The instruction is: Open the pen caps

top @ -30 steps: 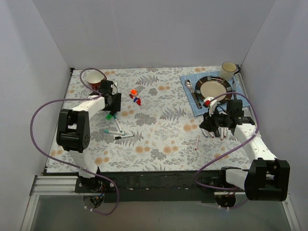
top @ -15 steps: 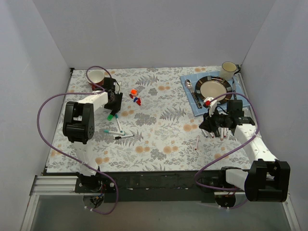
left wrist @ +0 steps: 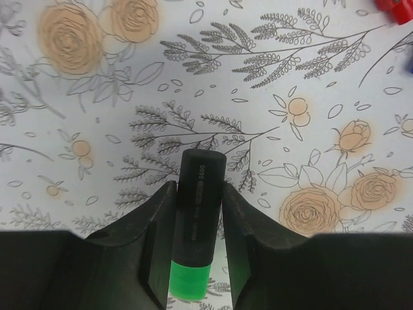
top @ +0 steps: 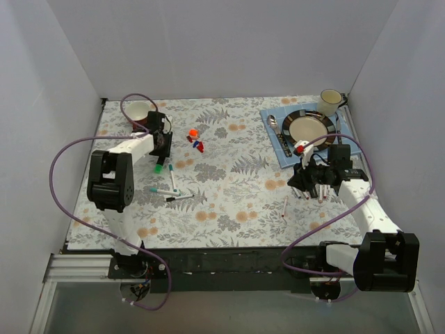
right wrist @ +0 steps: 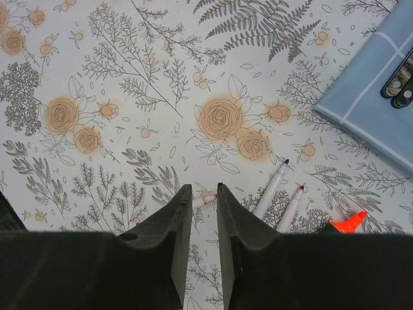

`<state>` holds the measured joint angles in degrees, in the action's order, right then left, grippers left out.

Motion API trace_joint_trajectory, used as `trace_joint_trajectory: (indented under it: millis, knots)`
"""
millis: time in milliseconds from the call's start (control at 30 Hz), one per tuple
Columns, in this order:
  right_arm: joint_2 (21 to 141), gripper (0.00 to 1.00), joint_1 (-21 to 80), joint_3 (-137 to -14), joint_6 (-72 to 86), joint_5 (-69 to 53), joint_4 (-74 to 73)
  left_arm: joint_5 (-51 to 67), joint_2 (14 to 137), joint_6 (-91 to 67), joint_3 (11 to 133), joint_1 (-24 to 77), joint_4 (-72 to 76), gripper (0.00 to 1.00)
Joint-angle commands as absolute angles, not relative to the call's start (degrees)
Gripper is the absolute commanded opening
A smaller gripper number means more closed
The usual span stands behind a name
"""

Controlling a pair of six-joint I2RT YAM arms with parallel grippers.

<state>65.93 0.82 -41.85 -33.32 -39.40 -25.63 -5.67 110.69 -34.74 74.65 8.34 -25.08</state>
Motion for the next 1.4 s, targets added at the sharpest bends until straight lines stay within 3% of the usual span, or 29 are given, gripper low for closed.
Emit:
trace_joint_trajectory:
  millis: [0,167,333,400,467,633,700,867,1000,1033,1133,1367]
  knots:
    - [65.30,0.29,1.05,-44.03,-34.19,-41.31,-25.93,-6.95,99.59,-35.15,73.66,7.91,-20.66,0.00]
    - [65.39,0.29,1.05,-44.03,-34.98,-43.06,-26.54,1.91,88.63,-40.07,69.18,8.17,-18.28,0.00]
    - [63.90,0.31,1.14,-43.33,-36.38,-50.77,-26.72,25.62,76.48,-53.58,57.33,8.70,-4.19,0.00]
    - [63.46,0.37,1.23,-42.55,-37.00,-54.04,-26.63,32.83,71.91,-65.18,49.07,9.92,4.43,0.00]
    - [63.19,0.51,1.41,-41.75,-37.18,-58.69,-25.50,34.19,69.88,-77.09,40.66,12.03,18.85,0.00]
    - [63.02,0.72,1.84,-38.59,-37.97,-69.76,-22.59,23.67,72.41,-88.23,32.88,28.54,41.55,0.00]
    - [63.45,0.73,2.20,-38.15,-35.61,-71.45,-19.71,21.80,77.39,-90.25,33.48,34.68,46.20,0.00]
    - [65.12,0.78,2.29,-38.14,-23.93,-70.94,-12.49,20.92,87.18,-88.16,39.02,42.79,47.55,0.00]
    - [65.04,0.85,1.93,-35.25,-5.94,-67.41,-1.34,16.44,89.56,-84.90,40.43,47.45,46.76,0.00]
    - [64.78,0.97,2.02,-34.11,-3.19,-67.50,4.34,15.04,89.65,-84.99,40.60,47.90,46.84,0.00]
    - [63.02,0.98,2.81,-29.89,5.51,-64.62,12.11,6.96,90.79,-85.08,42.18,50.97,45.09,0.00]
    - [63.63,0.98,5.54,-30.06,4.40,-59.76,11.69,-7.46,95.09,-87.54,48.77,57.04,40.79,0.00]
